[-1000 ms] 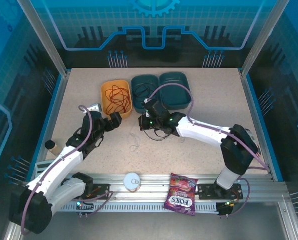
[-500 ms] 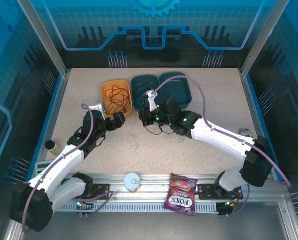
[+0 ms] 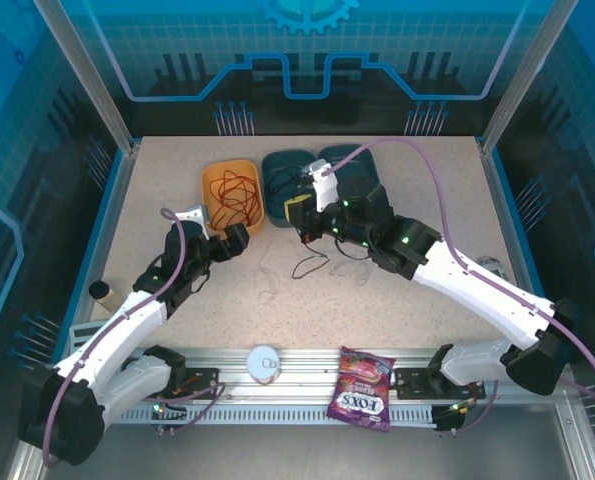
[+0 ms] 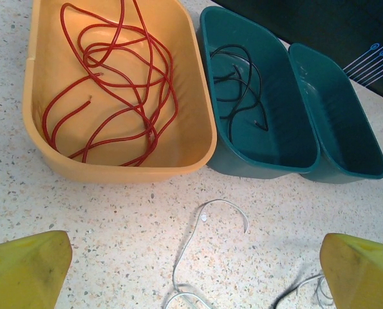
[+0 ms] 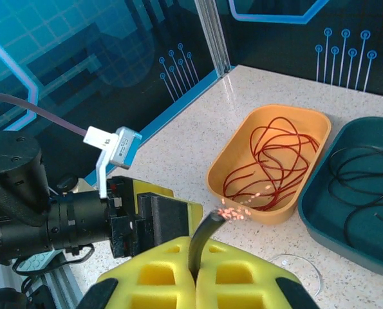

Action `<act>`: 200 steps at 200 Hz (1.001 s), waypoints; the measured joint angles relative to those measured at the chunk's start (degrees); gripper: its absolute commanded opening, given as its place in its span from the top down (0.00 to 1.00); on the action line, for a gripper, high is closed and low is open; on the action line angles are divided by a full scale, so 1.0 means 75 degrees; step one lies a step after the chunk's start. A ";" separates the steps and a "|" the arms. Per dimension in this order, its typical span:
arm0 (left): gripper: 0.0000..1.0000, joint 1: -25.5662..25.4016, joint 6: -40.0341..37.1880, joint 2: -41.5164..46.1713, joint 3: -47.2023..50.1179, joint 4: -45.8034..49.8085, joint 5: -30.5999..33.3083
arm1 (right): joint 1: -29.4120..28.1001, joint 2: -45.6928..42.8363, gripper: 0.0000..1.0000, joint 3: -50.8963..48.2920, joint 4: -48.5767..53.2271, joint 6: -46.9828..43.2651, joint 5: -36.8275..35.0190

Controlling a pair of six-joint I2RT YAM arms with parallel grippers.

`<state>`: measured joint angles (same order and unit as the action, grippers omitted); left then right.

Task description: Untangle the cables

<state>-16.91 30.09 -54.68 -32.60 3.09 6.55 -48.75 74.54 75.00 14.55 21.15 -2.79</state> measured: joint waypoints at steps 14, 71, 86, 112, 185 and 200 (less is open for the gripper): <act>0.01 0.0000 0.0000 0.0000 0.0003 0.0000 0.0000 | 0.0000 -0.0035 0.95 0.0172 0.0125 -0.0119 0.0006; 0.01 0.0000 0.0003 0.0000 0.0012 -0.0003 -0.0029 | 0.0000 -0.0262 0.94 0.0752 0.0402 -0.0446 0.0117; 0.01 0.0000 0.0003 0.0000 0.0015 -0.0003 -0.0067 | 0.0006 -0.0248 0.93 0.1052 0.0586 -0.0530 0.0117; 0.01 0.0000 0.0006 0.0000 0.0015 -0.0041 -0.0227 | 0.0038 0.0064 0.93 0.2145 0.1160 -0.0697 0.0032; 0.05 0.0000 0.0006 -0.0009 0.0344 -0.1510 -0.1903 | 0.0076 0.1029 0.92 0.3963 0.2296 -0.1058 0.0061; 0.11 -0.0003 0.0009 -0.0105 0.0393 -0.2011 -0.2483 | 0.0076 0.1128 0.92 0.3966 0.2425 -0.1084 0.0093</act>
<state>-16.93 30.15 -55.46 -29.65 -11.99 -12.08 -48.18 83.00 104.75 32.73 13.02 -2.09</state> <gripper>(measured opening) 0.925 0.079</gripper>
